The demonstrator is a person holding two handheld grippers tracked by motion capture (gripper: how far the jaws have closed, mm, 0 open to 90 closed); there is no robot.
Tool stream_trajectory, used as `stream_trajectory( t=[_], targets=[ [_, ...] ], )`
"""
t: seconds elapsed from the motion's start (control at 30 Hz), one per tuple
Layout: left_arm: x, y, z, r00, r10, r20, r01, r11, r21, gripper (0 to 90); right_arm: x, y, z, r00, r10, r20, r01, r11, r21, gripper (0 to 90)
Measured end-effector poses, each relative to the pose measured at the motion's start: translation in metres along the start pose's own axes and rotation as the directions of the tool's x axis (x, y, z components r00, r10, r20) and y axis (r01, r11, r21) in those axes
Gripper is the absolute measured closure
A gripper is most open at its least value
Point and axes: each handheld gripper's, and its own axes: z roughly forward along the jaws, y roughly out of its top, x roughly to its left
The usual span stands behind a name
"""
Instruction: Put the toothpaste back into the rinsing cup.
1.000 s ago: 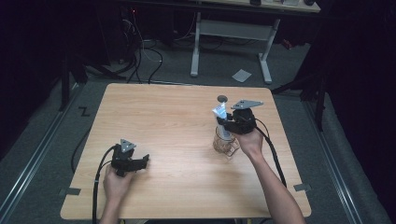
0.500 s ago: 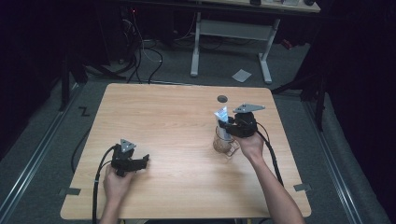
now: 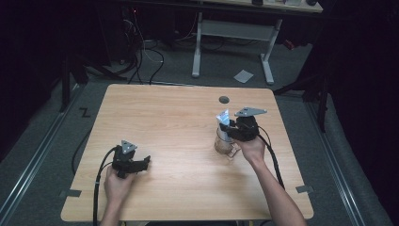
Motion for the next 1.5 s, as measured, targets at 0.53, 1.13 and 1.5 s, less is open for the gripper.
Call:
stream_trajectory(
  t=[0.53,1.13,1.5],
  targets=[
    [0.000,0.000,0.000,1.0000,0.000,0.000,0.000,1.0000,0.000,20.2,0.005,-0.009,0.003,1.0000,0.002,-0.006,-0.002,0.9998,-0.017,63.4],
    [0.000,0.000,0.000,1.0000,0.000,0.000,0.000,1.0000,0.000,20.2,0.003,-0.020,0.007,1.0000,0.009,-0.003,-0.009,1.0000,0.003,62.7],
    [0.000,0.000,0.000,1.0000,0.000,0.000,0.000,1.0000,0.000,20.2,0.005,-0.021,0.005,0.9999,-0.014,0.007,0.014,0.9998,0.011,61.9]
  ],
)
